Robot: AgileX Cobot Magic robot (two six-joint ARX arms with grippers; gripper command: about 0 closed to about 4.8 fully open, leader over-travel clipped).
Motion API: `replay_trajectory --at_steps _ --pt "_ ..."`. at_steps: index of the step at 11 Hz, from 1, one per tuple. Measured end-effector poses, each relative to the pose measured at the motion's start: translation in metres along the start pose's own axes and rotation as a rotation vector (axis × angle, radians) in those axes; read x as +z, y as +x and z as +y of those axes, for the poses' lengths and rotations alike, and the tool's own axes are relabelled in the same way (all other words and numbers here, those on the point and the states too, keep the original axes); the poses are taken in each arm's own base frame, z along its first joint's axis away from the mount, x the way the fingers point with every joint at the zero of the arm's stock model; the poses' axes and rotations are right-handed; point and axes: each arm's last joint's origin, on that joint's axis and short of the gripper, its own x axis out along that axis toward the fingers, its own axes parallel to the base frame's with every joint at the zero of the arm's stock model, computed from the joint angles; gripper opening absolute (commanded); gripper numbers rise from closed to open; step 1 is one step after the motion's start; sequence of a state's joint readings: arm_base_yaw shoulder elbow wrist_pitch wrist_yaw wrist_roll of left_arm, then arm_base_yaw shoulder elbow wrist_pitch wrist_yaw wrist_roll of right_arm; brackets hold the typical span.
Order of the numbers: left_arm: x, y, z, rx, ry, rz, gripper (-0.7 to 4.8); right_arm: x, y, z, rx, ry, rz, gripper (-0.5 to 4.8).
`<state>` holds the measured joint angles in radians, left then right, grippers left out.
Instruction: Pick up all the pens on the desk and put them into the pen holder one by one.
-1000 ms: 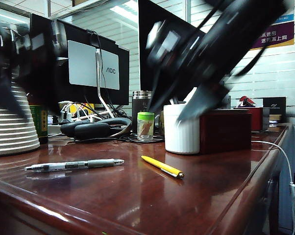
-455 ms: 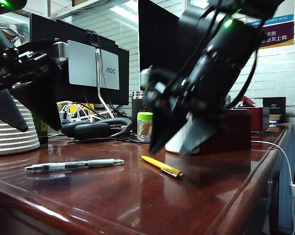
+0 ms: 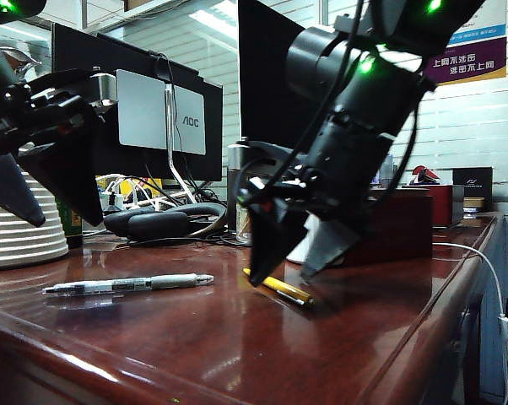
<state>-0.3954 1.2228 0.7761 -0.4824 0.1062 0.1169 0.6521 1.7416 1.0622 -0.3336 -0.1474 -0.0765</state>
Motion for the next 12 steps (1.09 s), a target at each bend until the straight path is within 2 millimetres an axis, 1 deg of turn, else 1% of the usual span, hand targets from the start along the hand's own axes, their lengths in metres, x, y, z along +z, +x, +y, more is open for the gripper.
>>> replay_trajectory --at_steps 1,2,3,4,5,6,10,12 --pt "0.0000 0.0000 0.0001 0.002 0.000 0.001 4.79 0.0015 0.0013 0.0000 0.000 -0.001 -0.005 3.00" --pt "0.0000 0.0000 0.0001 0.002 0.000 0.001 4.79 0.0015 0.0017 0.0010 -0.001 -0.003 -0.004 1.58" --pt "-0.0001 0.0000 0.0000 0.002 0.000 0.001 4.79 0.0012 0.0022 0.0009 -0.003 0.000 0.001 0.99" --pt "-0.0001 0.0000 0.0000 0.002 0.000 0.001 4.79 -0.0002 0.0022 0.0017 0.001 0.006 0.016 0.86" --pt "-0.0001 0.0000 0.0002 0.006 0.000 0.001 4.79 -0.0010 0.0020 0.0030 0.009 0.006 0.029 0.33" --pt "-0.0001 0.0000 0.0005 0.017 0.001 0.003 4.79 -0.0009 0.0017 0.0051 0.015 0.008 0.036 -0.07" --pt "-0.0016 0.0000 0.0004 0.019 0.001 0.018 4.79 -0.0006 0.0006 0.0061 0.017 0.008 0.043 -0.07" --pt "-0.0029 0.0000 0.0003 0.017 0.000 0.032 4.79 0.0055 -0.0025 0.0072 0.057 0.014 0.069 -0.07"
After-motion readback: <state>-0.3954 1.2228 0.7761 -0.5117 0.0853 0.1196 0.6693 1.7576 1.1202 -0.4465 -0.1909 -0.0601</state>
